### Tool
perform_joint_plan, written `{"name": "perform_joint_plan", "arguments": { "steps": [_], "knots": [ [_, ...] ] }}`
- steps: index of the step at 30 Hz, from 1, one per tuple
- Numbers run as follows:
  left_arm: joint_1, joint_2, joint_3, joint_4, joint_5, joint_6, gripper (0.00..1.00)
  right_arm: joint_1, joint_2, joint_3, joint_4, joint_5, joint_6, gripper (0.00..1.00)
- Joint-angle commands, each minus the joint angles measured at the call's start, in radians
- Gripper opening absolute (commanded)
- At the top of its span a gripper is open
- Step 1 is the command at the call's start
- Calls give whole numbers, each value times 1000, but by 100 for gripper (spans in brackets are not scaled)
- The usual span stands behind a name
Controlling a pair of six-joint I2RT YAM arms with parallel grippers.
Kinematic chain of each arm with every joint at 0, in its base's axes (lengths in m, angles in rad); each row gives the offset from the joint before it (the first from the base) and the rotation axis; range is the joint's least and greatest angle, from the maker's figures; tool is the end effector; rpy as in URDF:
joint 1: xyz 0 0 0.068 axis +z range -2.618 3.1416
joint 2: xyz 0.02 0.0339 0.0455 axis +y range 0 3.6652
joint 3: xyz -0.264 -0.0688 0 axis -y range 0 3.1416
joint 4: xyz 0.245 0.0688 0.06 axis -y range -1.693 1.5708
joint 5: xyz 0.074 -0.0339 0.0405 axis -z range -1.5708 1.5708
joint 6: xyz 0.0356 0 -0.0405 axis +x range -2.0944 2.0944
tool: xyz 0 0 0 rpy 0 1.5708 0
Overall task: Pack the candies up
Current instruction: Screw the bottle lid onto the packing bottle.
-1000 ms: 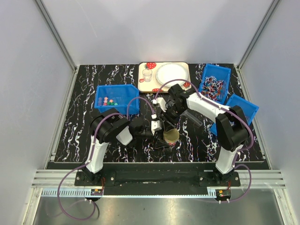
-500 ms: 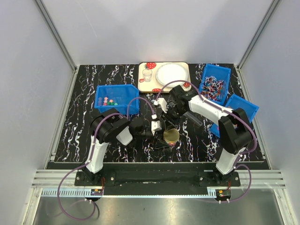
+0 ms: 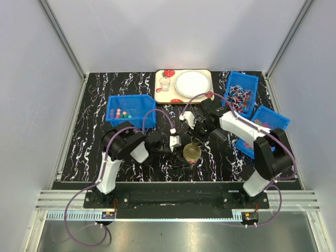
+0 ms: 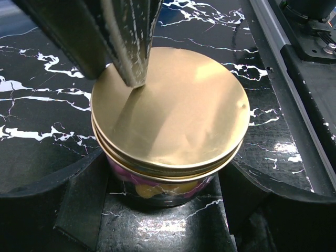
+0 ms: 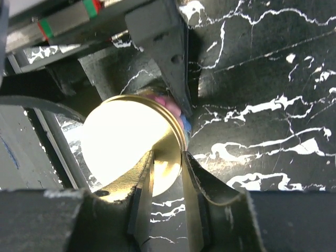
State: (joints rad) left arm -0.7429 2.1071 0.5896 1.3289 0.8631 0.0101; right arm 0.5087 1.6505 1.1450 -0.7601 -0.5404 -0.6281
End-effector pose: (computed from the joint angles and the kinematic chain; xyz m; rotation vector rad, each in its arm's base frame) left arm 0.2198 -0.2386 0.0808 1.2635 1.3825 -1.2712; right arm 0.2669 0.1698 0.2108 -1.5609 2.2286 0.7266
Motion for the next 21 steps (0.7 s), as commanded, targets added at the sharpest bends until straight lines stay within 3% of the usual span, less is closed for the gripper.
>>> {"name": "perform_joint_plan", "arguments": {
  "steps": [1,12,21],
  "knots": [
    [14,-6,13,337,-42,-4,69,1,-52,-54,-102,19,-1,32],
    [14,-4,13,337,-44,-2,69,-2,-135,-93,-134,37,8,32],
    [14,-4,15,337,-44,-2,69,-2,-155,13,-153,42,13,34]
  ]
}}
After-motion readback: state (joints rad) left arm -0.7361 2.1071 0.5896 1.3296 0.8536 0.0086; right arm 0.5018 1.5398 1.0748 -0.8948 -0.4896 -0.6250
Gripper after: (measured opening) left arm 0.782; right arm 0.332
